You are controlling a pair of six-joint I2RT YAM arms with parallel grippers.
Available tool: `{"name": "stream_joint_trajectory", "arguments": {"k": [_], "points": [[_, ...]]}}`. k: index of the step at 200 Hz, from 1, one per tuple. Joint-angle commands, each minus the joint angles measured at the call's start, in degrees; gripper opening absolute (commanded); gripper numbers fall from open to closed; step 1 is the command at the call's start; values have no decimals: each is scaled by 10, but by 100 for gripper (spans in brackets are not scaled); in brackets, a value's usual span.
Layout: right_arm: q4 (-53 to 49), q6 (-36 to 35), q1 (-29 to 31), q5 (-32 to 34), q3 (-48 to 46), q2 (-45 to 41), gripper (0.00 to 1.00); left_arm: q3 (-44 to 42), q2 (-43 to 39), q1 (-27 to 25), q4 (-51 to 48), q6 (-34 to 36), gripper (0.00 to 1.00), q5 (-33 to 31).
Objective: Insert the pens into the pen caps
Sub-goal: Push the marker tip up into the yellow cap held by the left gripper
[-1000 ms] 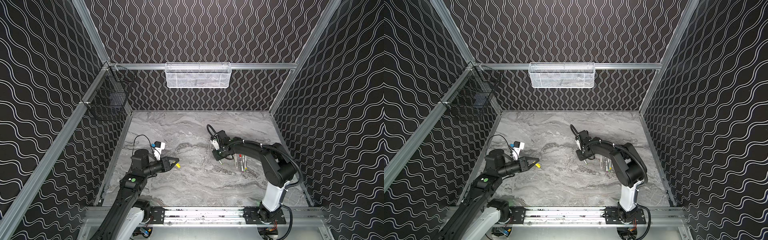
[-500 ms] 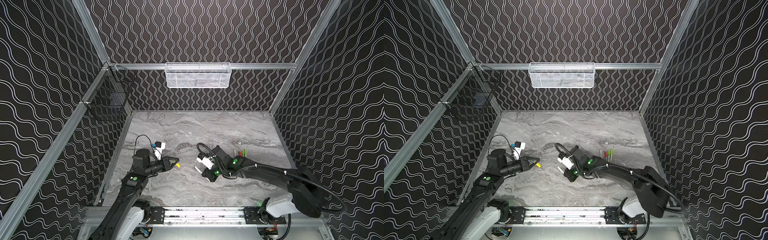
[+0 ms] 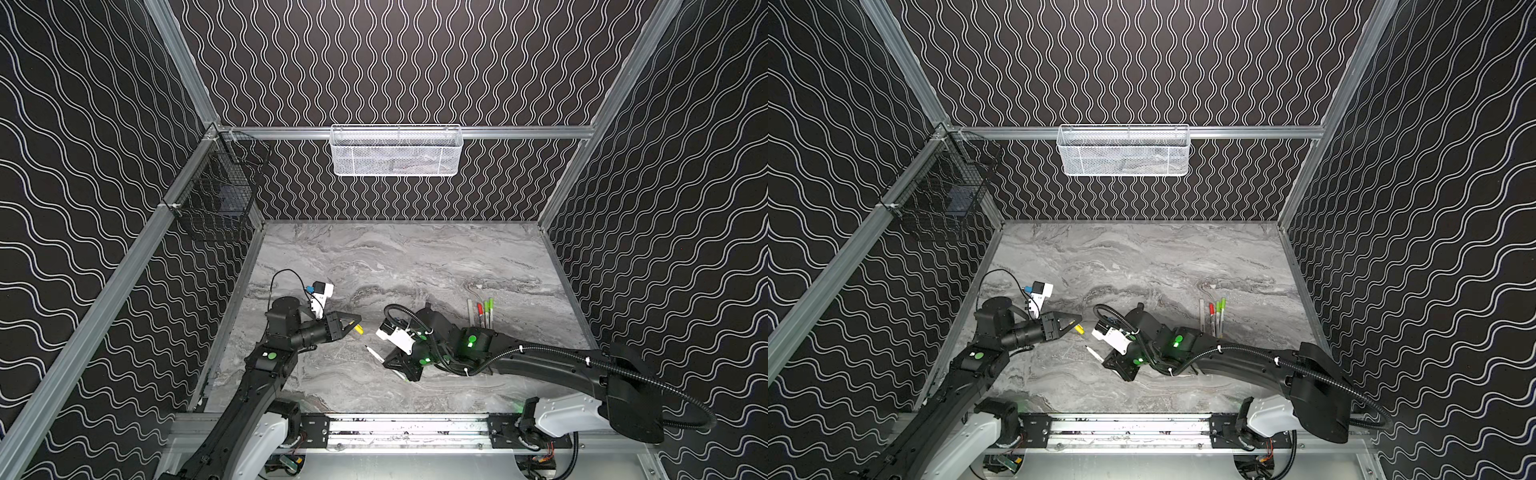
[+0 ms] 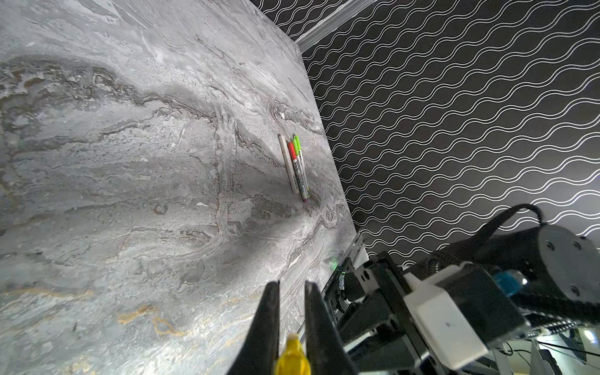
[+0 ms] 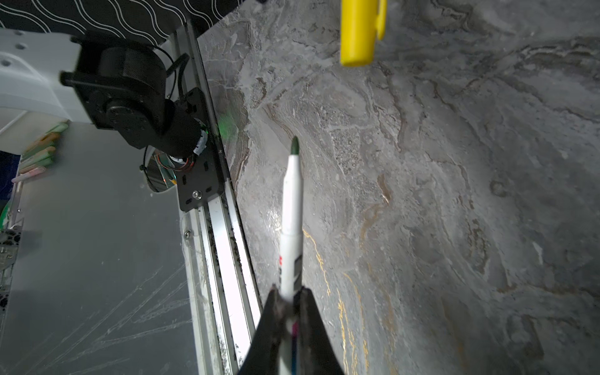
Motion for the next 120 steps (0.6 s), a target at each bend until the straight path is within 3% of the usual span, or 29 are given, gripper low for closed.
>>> {"name": "stream_joint_trajectory", "arguments": {"k": [1, 120], "points": [[21, -8, 1, 17, 11, 2, 10, 0, 0, -1, 27, -6, 10, 14], [12, -16, 0, 48, 31, 15, 11, 2, -6, -5, 20, -2, 10, 10]]}}
